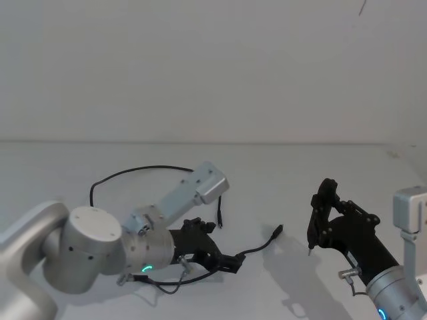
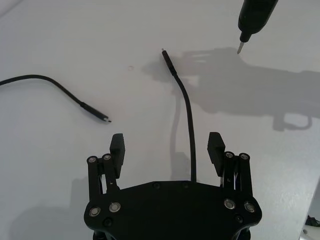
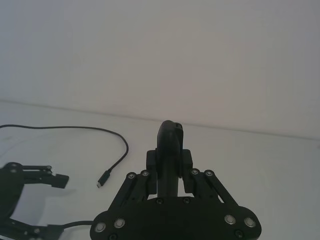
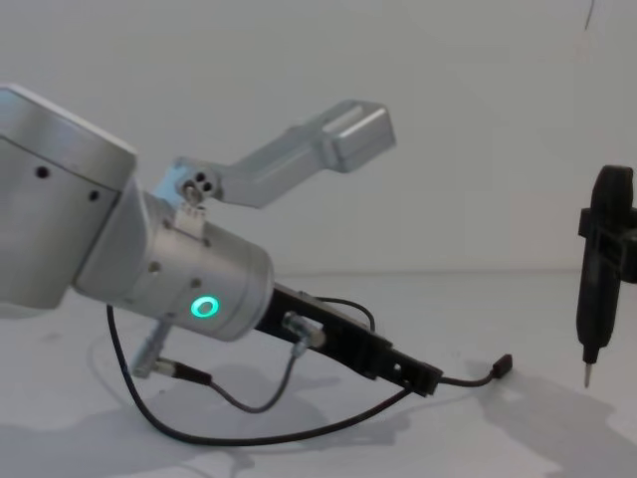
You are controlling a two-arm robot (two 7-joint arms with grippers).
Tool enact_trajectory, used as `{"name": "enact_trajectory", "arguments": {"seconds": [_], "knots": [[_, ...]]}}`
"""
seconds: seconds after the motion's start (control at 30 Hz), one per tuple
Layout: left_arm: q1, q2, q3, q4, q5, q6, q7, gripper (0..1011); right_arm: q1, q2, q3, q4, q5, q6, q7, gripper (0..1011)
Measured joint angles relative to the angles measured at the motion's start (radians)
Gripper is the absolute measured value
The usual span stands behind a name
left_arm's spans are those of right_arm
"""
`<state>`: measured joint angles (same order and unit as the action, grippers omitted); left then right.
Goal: Pick up the data cable with the one hand.
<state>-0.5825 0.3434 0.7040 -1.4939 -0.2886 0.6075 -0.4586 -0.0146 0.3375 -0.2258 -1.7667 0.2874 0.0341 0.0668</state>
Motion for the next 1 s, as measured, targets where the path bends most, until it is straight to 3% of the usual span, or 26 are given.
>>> {"name": "enact_trajectory", "arguments": {"seconds": [0.43, 0.83, 1.0], "knots": [[-0.023, -0.055, 0.023, 0.062, 0.022, 0.024, 0.015, 962, 0.000, 0.000, 0.000, 0.000, 0.000, 0.000, 0.000, 279], [-0.030, -0.074, 0.030, 0.084, 0.030, 0.031, 0.020, 640, 0.000, 0.000, 0.000, 0.000, 0.000, 0.000, 0.000, 279], [-0.032, -0.078, 0.032, 0.089, 0.031, 0.033, 0.021, 456, 0.000, 0.000, 0.000, 0.000, 0.000, 0.000, 0.000, 279]]}}
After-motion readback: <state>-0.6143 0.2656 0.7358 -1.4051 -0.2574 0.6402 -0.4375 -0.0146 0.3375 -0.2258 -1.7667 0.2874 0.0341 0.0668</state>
